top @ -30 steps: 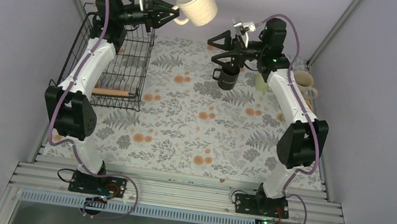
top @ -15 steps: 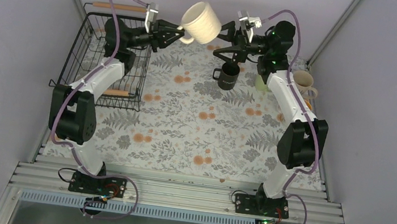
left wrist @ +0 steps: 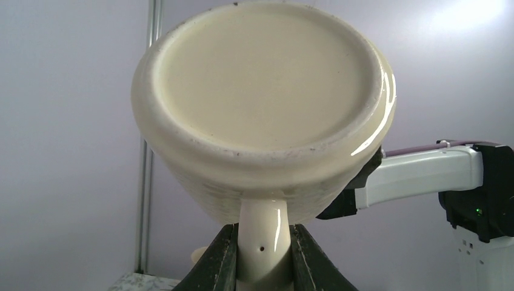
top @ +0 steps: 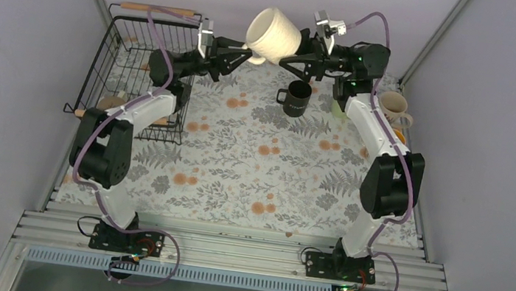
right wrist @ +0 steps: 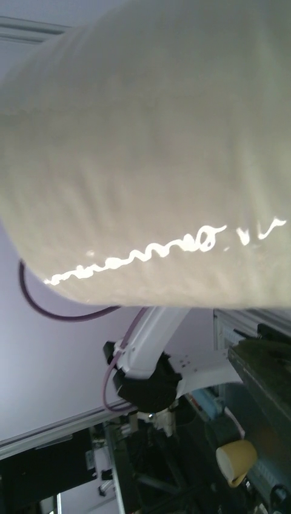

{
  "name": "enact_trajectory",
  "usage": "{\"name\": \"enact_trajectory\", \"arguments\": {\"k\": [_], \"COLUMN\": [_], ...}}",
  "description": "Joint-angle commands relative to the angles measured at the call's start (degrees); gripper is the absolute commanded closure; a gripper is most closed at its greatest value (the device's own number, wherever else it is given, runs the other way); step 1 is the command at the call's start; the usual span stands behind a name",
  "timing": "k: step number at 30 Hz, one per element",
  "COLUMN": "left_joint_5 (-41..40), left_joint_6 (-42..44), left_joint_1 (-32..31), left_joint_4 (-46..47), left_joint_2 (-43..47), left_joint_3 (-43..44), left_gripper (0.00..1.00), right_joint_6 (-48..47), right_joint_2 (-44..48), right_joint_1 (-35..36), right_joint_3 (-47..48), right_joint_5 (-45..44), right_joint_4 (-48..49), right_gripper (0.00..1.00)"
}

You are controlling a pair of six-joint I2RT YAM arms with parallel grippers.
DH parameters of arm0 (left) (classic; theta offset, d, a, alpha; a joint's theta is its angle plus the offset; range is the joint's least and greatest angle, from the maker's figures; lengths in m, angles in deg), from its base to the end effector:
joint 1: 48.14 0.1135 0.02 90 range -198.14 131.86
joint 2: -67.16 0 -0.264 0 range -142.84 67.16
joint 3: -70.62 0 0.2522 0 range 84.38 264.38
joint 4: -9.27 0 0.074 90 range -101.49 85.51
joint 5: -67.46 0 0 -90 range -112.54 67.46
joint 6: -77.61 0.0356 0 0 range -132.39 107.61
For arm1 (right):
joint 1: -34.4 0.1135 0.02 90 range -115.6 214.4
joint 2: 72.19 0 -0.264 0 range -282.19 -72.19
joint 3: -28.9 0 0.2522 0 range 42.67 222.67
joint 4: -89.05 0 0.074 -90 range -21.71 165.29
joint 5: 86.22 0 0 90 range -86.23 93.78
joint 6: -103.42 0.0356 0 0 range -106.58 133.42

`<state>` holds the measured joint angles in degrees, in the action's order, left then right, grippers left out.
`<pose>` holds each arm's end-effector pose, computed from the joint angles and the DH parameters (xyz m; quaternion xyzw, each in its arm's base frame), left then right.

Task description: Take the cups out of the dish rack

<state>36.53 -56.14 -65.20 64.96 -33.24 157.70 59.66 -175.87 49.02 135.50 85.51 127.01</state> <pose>0.3555 -0.1410 0.3773 0.3577 0.4459 -0.5745 0.5858 0.3725 0.1336 0.4346 -0.4869 0.4646 0.5829 0.4553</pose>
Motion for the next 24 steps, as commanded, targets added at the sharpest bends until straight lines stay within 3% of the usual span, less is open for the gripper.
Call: {"name": "enact_trajectory", "arguments": {"k": [1, 7, 19, 22, 24], "left_joint_5": [-5.1, -6.2, -5.4, -5.3, -5.0], "left_joint_6": [-3.8, -8.5, -10.0, -10.0, -9.9], "left_joint_1": [-0.5, -0.9, -3.4, -3.6, -3.7], "left_joint_4": [16.0, 22.3, 23.8, 23.3, 23.2], "left_joint_2": [-2.6, -6.8, -8.8, -8.5, -8.1], "left_joint_3": [-1.3, -0.1, 1.4, 1.3, 1.1], "left_gripper": [0.98, 0.98, 0.98, 0.98, 0.98], "right_joint_6": [8.5, 13.8, 17.3, 17.0, 16.7], "right_joint_2": [-0.4, -0.4, -2.9, -3.1, -2.9], "right_joint_1": [0.4, 0.6, 2.1, 2.3, 2.5], "right_joint_3": [-0.2, -1.7, -1.5, -1.3, -1.5], "right_joint_5": [-2.6, -1.9, -1.1, -0.8, -0.6], "right_joint_4": [11.2, 17.5, 21.9, 21.7, 21.3], "right_gripper": [0.34, 0.52, 0.68, 0.79, 0.92]}}
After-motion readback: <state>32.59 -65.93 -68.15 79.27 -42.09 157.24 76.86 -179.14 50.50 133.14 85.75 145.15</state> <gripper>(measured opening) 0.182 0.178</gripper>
